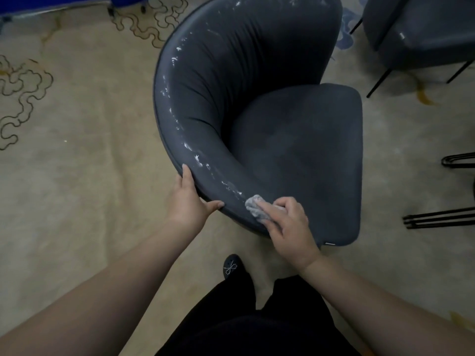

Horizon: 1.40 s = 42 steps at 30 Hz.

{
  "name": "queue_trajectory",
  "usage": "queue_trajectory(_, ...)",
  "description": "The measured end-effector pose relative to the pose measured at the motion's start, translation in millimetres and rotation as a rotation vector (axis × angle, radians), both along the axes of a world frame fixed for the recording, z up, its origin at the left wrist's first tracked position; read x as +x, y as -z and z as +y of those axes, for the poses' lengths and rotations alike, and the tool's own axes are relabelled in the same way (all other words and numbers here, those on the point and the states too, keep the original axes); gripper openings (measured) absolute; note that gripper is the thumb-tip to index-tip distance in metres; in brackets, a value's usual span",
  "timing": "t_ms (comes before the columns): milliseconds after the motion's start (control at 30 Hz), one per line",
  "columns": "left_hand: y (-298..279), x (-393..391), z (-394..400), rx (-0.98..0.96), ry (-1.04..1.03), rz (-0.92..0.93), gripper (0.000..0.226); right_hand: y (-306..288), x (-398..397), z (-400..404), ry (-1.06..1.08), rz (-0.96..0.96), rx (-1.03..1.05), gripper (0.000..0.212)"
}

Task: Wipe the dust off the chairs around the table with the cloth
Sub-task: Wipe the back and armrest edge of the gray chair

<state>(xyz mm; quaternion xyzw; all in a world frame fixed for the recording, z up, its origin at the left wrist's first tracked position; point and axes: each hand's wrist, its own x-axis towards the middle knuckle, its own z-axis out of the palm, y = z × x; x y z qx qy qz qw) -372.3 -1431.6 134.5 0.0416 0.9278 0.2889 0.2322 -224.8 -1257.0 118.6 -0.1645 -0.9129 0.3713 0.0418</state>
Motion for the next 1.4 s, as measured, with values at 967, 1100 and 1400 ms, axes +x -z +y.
queue_trajectory(967,-3,-29,-13,0.211,-0.190,-0.068,0.102,-1,-52,-10,-0.294,0.107,0.043,0.044)
queue_trajectory(1100,-1,-35,-15,0.208,-0.181,-0.093,0.111,-5,-94,-21,-0.339,0.116,0.046,0.039)
queue_trajectory(1400,1,-40,-19,0.164,-0.140,-0.120,0.117,-3,-86,-10,-0.380,0.113,0.031,0.035)
